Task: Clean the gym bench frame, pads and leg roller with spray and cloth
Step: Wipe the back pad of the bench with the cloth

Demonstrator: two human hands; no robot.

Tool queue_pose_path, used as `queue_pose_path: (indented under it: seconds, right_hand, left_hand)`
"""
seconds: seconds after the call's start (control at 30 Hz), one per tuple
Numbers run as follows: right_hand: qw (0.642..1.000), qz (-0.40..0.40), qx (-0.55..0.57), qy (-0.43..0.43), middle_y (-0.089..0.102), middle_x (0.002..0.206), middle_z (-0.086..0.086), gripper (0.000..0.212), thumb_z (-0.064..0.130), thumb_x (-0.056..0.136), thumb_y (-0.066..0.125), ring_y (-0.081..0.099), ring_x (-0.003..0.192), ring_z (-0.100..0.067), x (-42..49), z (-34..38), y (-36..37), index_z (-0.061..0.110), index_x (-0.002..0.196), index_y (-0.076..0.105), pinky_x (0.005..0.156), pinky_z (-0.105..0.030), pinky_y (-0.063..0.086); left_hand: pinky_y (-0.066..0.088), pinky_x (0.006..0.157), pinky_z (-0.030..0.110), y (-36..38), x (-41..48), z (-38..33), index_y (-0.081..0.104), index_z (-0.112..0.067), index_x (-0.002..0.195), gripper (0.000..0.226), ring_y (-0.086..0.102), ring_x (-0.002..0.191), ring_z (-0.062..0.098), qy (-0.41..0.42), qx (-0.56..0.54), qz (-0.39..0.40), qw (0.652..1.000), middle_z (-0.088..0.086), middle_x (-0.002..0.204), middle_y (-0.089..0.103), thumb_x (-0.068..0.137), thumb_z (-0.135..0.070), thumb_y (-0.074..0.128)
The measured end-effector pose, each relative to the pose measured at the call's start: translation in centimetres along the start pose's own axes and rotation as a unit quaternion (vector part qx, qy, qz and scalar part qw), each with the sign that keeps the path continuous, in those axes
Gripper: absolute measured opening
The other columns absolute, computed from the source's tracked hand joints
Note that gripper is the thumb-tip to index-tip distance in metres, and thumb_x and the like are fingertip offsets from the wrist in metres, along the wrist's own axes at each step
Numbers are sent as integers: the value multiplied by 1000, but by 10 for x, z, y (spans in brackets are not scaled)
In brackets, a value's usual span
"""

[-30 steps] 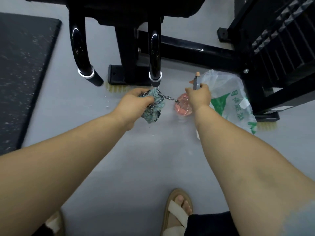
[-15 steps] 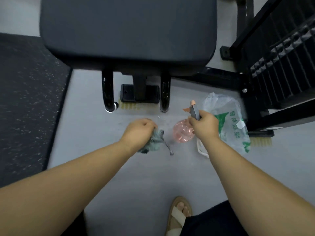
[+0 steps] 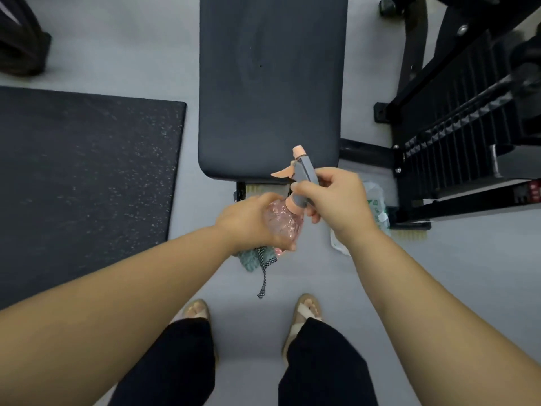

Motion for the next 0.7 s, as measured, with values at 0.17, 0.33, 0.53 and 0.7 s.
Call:
queue_pose_path:
  seconds: [0.17, 0.33, 0.53, 0.7]
  right_hand:
    - [991, 117, 47, -36, 68, 95, 0, 26, 22, 80, 73, 61, 67, -10, -38, 74, 10, 24, 104, 65, 55, -19, 49]
    - [967, 244, 65, -39, 45, 135, 18, 82, 42, 64, 77, 52, 113, -6, -57, 114, 35, 47, 133, 34, 84, -23, 46]
    - [959, 270, 20, -82, 39, 140, 10, 106, 24, 69, 82, 47, 109, 6, -68, 144, 68, 40, 146, 12, 82, -8, 42]
    - [988, 120, 61, -80, 61, 103, 10, 38, 24, 87, 67, 59, 82, 3, -52, 142, 77, 28, 121, 52, 74, -13, 46]
  left_hand:
    - [49, 91, 34, -56, -57, -11, 51, -37, 114, 77, 60, 97, 9, 27, -93, 36, 995, -18, 103, 62, 45, -58, 77]
    - [48, 96, 33, -96, -95, -8, 54, -35, 117, 77, 62, 101, 6, 65, -145, 104, 982, -17, 107, 65, 47, -51, 82]
    - [47, 98, 34, -135, -118, 2, 59, -32, 112, 68, 59, 107, 6, 90, -170, 136, 972, -15, 111, 65, 49, -50, 79]
    - [44, 95, 20, -137, -113, -2, 54, -30, 114, 57, 59, 103, -3, 69, -177, 153, 970, -17, 109, 64, 66, -32, 84]
Point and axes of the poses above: each hand's wrist, its own x-axis towards the middle knuckle, its own y-axis out of the palm, z = x × y, the point moved 3 cm from there along x, towards the middle knuckle
